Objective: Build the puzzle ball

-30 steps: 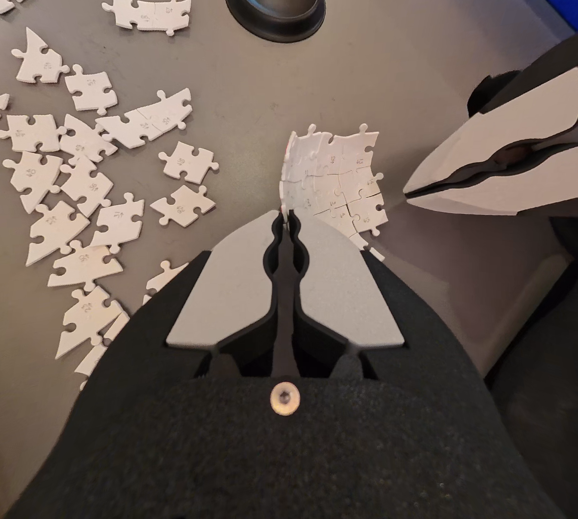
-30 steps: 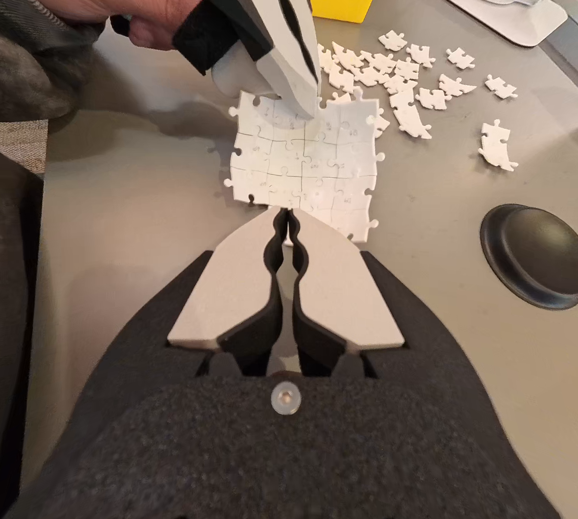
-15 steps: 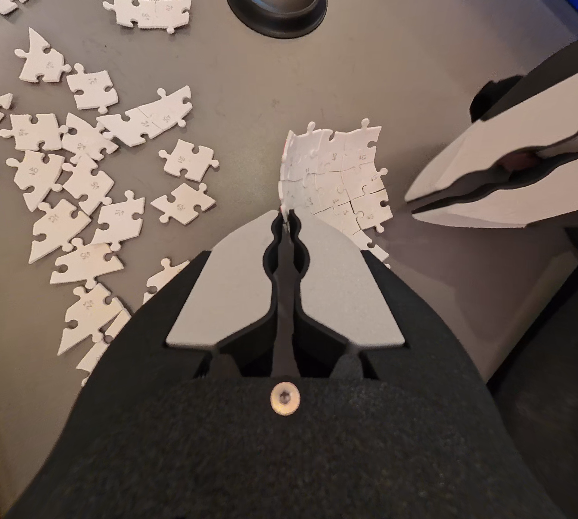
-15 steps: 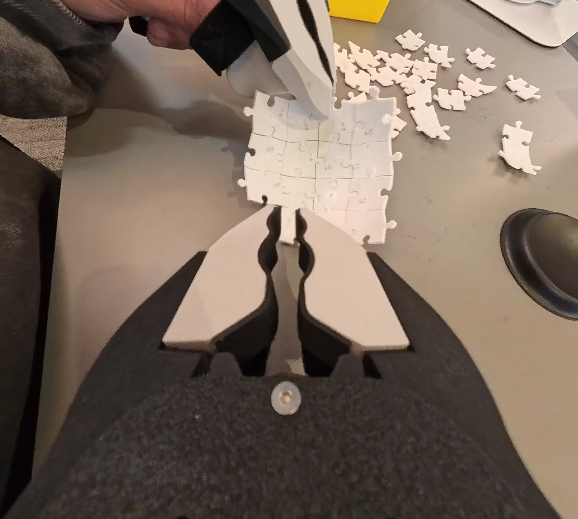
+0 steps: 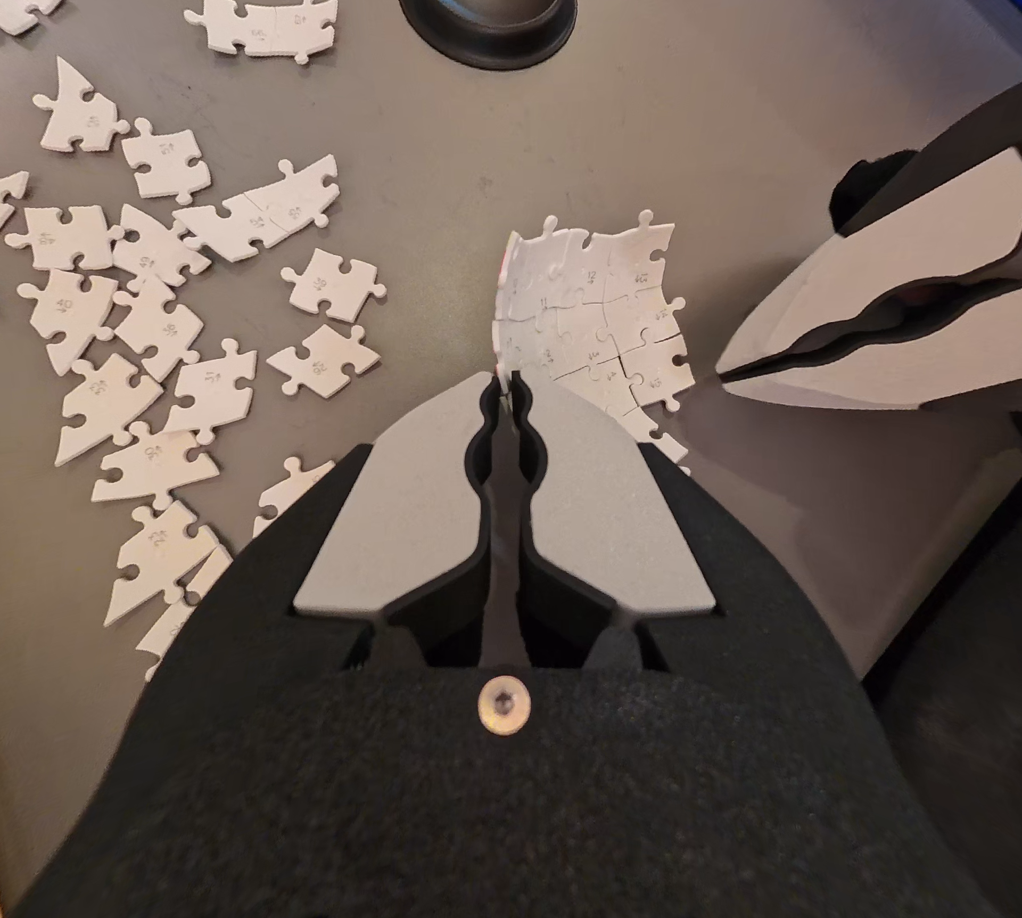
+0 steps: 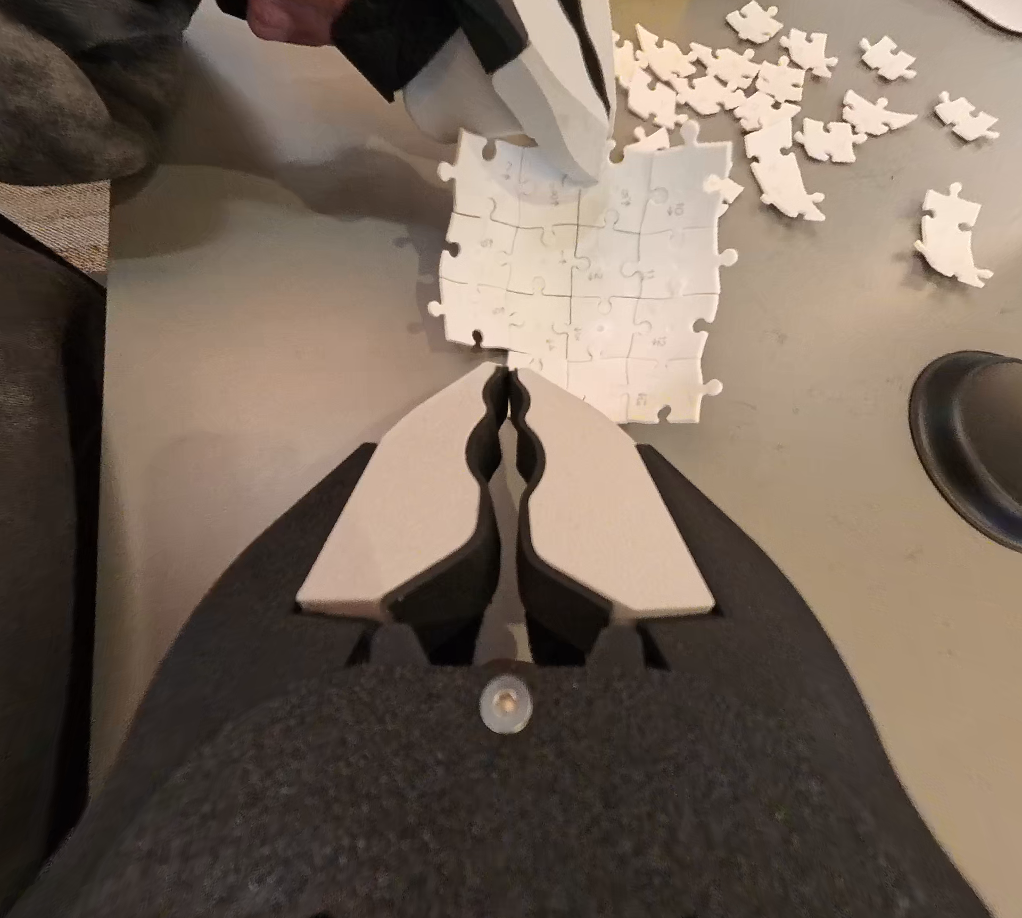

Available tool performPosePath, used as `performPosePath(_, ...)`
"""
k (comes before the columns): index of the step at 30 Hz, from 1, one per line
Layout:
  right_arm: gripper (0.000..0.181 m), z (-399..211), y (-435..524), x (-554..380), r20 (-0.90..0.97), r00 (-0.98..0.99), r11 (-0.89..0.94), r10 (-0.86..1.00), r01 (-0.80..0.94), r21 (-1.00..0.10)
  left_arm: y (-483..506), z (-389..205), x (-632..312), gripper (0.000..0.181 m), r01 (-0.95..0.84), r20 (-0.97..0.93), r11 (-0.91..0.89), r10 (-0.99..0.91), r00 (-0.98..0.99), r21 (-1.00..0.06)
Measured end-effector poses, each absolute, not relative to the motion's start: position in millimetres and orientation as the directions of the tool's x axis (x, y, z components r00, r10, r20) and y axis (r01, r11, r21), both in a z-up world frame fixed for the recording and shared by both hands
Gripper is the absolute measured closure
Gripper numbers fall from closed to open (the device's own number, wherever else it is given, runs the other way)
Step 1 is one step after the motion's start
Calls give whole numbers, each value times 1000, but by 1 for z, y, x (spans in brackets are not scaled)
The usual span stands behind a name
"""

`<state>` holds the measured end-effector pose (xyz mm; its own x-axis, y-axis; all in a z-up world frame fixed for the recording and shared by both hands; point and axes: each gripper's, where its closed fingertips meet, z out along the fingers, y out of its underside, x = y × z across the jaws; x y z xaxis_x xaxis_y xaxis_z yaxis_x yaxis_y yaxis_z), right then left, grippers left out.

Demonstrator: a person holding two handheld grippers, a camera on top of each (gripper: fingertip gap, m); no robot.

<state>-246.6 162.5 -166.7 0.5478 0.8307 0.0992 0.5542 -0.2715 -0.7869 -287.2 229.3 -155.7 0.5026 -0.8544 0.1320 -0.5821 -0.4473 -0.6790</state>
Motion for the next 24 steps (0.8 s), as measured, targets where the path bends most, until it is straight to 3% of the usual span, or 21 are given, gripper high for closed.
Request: performPosePath(24, 181, -193, 179, -255, 74, 560, -372, 825, 637, -676, 229, -152, -282, 178, -606, 53, -375, -875, 481, -702)
